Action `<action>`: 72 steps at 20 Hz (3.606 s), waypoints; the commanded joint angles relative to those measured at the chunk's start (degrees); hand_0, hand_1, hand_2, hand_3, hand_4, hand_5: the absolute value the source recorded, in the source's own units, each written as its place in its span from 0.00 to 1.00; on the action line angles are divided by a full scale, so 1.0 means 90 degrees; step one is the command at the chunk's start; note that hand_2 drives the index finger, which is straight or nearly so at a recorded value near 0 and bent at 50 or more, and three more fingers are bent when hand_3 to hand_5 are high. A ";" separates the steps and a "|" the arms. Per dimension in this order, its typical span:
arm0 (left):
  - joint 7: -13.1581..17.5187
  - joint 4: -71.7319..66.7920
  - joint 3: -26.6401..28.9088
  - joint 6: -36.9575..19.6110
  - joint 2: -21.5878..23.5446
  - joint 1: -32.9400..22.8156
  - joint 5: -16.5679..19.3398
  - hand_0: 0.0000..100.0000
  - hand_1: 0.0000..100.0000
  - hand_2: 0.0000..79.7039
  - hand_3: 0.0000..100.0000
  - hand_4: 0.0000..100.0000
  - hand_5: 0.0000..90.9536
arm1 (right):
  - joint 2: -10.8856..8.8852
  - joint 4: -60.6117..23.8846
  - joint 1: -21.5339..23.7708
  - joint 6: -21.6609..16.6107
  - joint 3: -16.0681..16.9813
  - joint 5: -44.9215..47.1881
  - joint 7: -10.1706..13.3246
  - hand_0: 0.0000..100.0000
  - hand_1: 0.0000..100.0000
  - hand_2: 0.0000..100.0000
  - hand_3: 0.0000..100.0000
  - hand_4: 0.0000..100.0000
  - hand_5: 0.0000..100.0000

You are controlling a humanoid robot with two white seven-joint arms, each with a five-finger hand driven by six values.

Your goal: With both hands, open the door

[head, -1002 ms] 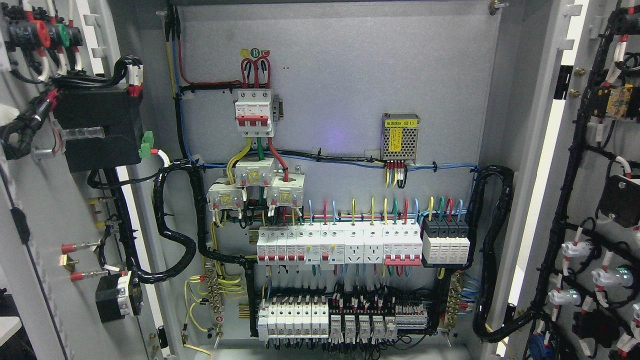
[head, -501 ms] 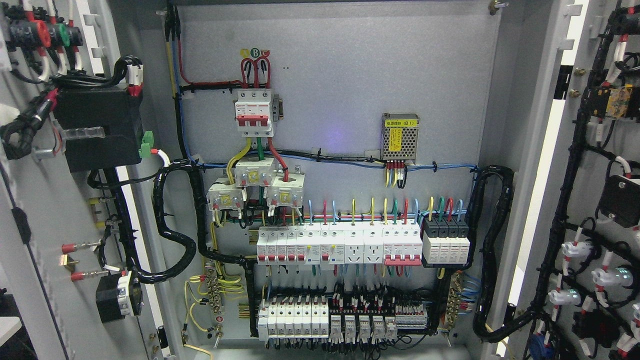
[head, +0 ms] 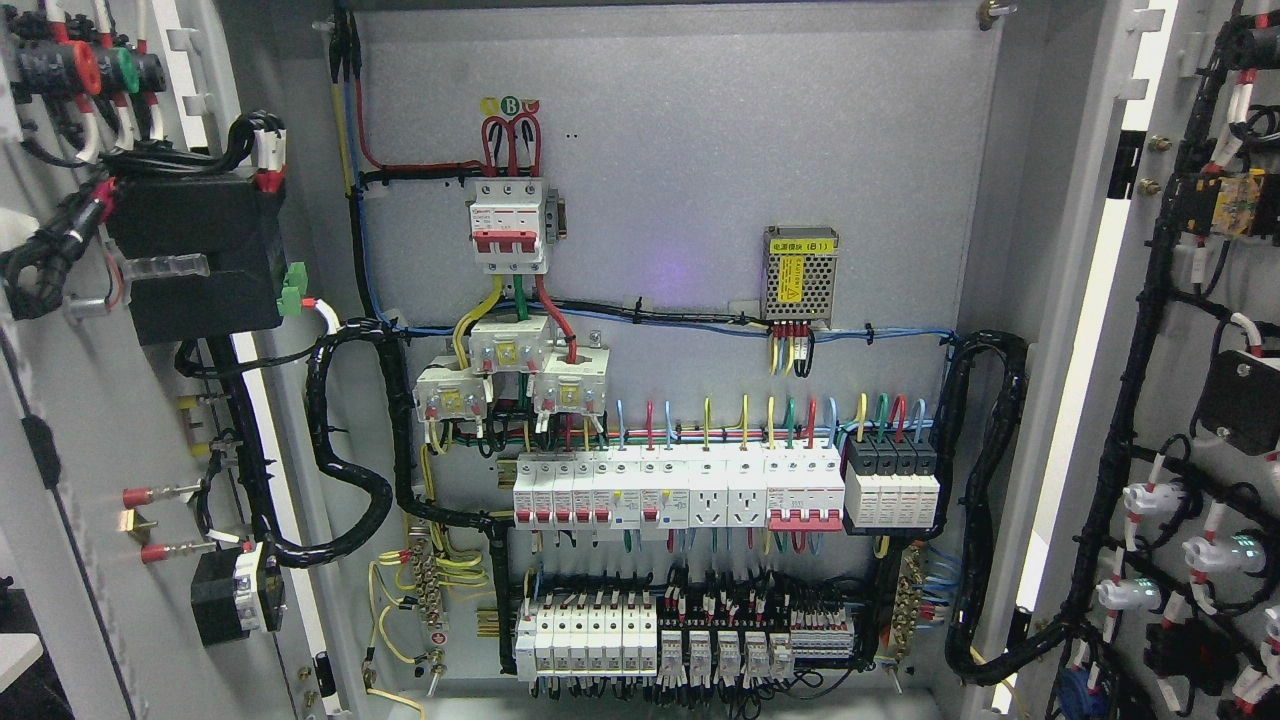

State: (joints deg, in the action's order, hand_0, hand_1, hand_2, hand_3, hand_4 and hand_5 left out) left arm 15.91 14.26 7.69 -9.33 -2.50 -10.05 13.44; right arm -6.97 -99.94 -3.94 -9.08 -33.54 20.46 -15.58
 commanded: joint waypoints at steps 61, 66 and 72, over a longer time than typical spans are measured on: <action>-0.0039 1.1228 -0.1470 -0.3562 0.1850 -0.2712 -0.3056 0.00 0.00 0.00 0.00 0.03 0.00 | -0.1198 -0.2197 0.3465 -0.3884 0.3395 0.0237 0.0179 0.00 0.00 0.00 0.00 0.00 0.00; -0.0049 1.1267 -0.1479 -0.3562 0.1850 -0.2234 -0.3056 0.00 0.00 0.00 0.00 0.03 0.00 | -0.1305 -0.2148 0.3426 -0.3845 0.3473 0.0256 0.0179 0.00 0.00 0.00 0.00 0.00 0.00; -0.0205 1.1267 -0.1470 -0.3699 0.1860 -0.1667 -0.3066 0.00 0.00 0.00 0.00 0.03 0.00 | -0.1451 -0.1865 0.3368 -0.3738 0.3473 0.0695 0.0179 0.00 0.00 0.00 0.00 0.00 0.00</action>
State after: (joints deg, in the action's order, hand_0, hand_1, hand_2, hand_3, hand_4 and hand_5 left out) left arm 14.26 114.21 -5.69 -42.39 14.04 -29.58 -14.07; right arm -18.44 -117.46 26.80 -43.34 -3.10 24.08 -13.93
